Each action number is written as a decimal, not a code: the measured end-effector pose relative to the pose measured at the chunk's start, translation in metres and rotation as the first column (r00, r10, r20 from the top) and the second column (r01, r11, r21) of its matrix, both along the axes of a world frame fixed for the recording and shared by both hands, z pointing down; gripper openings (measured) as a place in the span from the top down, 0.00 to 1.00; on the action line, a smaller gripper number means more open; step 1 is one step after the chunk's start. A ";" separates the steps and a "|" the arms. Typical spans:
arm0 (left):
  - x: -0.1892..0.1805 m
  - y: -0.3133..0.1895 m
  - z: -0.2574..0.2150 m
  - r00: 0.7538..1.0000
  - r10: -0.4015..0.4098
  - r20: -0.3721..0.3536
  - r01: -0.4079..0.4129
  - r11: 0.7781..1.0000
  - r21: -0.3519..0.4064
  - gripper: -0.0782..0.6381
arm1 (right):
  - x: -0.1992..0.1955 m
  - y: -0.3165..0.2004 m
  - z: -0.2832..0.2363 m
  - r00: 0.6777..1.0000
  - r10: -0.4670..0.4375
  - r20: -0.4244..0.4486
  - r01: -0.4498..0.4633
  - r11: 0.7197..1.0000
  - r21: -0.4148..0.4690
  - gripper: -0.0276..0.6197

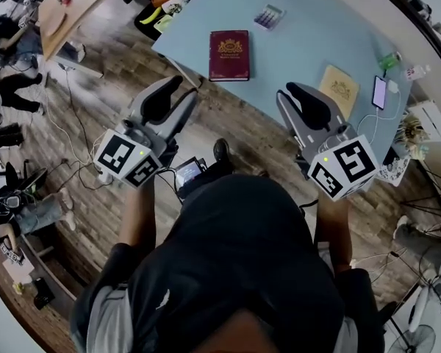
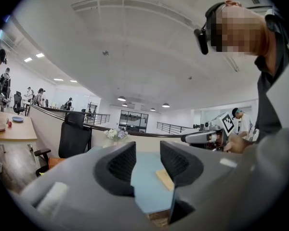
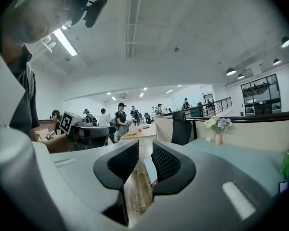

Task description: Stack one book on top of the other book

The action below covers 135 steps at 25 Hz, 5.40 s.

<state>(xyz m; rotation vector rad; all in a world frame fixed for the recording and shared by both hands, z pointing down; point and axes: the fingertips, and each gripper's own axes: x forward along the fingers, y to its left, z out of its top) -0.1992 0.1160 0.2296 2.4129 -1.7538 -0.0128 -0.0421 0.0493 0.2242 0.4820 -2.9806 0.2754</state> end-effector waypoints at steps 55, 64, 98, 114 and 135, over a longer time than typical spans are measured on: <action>-0.192 -0.138 0.116 0.993 -0.098 -0.065 0.087 0.984 -0.158 0.60 | -0.211 -0.155 0.085 0.980 -0.093 -0.175 0.070 0.989 -0.132 0.82; -0.189 -0.169 0.181 0.985 -0.119 -0.124 0.079 0.953 -0.291 0.60 | -0.208 -0.186 0.143 0.962 -0.112 -0.248 0.053 0.971 -0.232 0.79; -0.164 -0.223 0.409 0.962 -0.206 -0.180 0.036 0.746 -0.665 0.60 | -0.186 -0.228 0.402 0.839 -0.191 -0.510 -0.139 0.831 -0.539 0.73; -0.148 -0.230 0.438 0.942 -0.205 -0.265 -0.041 0.714 -0.699 0.60 | -0.188 -0.225 0.435 0.848 -0.193 -0.494 -0.188 0.761 -0.621 0.73; -0.163 -0.212 0.360 0.976 -0.175 -0.127 0.063 0.794 -0.605 0.62 | -0.195 -0.207 0.354 0.897 -0.085 -0.434 -0.193 0.808 -0.557 0.84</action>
